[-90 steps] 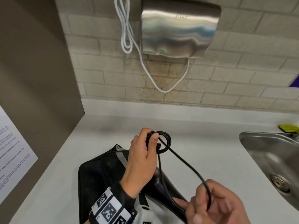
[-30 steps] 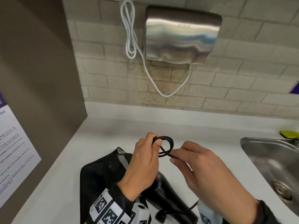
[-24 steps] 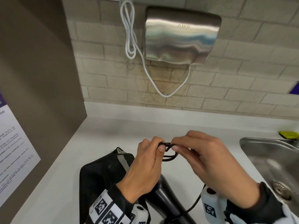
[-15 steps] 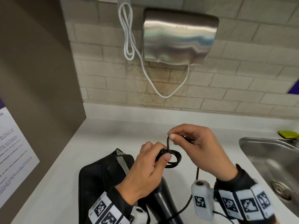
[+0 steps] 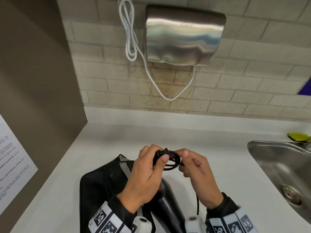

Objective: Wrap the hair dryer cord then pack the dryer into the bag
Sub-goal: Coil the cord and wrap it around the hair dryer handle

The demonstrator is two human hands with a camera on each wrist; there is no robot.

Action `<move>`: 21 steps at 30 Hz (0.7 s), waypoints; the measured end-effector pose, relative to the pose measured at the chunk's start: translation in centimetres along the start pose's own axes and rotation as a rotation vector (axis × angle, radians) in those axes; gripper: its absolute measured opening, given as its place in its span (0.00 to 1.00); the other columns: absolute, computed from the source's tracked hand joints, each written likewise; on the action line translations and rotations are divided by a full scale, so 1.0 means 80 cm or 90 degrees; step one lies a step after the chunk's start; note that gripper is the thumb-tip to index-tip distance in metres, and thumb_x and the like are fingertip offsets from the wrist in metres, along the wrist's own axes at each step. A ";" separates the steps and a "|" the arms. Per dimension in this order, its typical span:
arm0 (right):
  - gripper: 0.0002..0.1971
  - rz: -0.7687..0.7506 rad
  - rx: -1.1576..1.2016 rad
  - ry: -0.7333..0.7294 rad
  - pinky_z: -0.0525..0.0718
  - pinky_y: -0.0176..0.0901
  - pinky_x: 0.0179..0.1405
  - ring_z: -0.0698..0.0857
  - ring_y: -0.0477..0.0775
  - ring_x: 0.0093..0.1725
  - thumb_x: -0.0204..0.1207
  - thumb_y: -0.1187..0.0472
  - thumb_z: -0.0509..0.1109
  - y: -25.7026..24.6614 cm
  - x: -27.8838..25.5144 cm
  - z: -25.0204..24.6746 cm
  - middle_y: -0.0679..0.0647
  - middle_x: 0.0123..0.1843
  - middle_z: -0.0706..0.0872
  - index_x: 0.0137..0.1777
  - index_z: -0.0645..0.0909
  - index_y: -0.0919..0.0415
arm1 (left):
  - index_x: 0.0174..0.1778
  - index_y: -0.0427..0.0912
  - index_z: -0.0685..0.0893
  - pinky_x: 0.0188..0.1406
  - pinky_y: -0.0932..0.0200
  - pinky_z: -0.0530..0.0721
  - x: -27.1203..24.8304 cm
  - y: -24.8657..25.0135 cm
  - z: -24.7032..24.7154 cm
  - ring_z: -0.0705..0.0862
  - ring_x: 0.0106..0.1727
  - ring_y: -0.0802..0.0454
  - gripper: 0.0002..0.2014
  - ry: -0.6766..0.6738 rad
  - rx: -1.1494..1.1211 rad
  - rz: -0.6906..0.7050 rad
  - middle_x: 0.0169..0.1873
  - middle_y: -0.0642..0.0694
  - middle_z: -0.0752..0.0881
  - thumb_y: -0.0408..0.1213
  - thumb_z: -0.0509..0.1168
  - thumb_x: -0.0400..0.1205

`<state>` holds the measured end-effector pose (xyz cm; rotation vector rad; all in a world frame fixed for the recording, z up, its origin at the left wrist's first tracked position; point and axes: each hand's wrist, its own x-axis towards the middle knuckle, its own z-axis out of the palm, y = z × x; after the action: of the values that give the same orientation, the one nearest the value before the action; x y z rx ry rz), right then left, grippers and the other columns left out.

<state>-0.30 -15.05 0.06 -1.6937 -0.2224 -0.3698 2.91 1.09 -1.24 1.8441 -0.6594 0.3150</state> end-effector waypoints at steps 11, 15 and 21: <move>0.05 0.008 0.100 -0.121 0.85 0.45 0.54 0.89 0.55 0.49 0.79 0.65 0.69 0.009 0.003 -0.008 0.56 0.44 0.90 0.48 0.86 0.63 | 0.62 0.63 0.79 0.52 0.63 0.83 -0.001 0.017 0.000 0.87 0.49 0.57 0.14 -0.012 -0.096 -0.105 0.44 0.52 0.86 0.58 0.54 0.86; 0.10 0.024 0.113 -0.166 0.83 0.48 0.58 0.86 0.53 0.52 0.81 0.60 0.64 0.008 0.005 -0.009 0.52 0.47 0.89 0.52 0.84 0.66 | 0.51 0.48 0.83 0.44 0.48 0.86 0.004 0.031 0.000 0.86 0.41 0.40 0.16 -0.021 -0.192 -0.128 0.39 0.46 0.87 0.56 0.57 0.86; 0.11 -0.032 -0.004 0.013 0.84 0.46 0.48 0.86 0.53 0.43 0.71 0.59 0.78 0.009 -0.003 0.003 0.49 0.46 0.88 0.51 0.81 0.52 | 0.37 0.52 0.82 0.35 0.73 0.72 0.008 0.037 -0.001 0.75 0.31 0.63 0.15 0.022 -0.211 -0.172 0.26 0.59 0.79 0.56 0.58 0.82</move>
<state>-0.26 -14.95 -0.70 -1.6927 -0.2497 -0.4256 1.72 0.29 1.40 1.5798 -0.4036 0.0533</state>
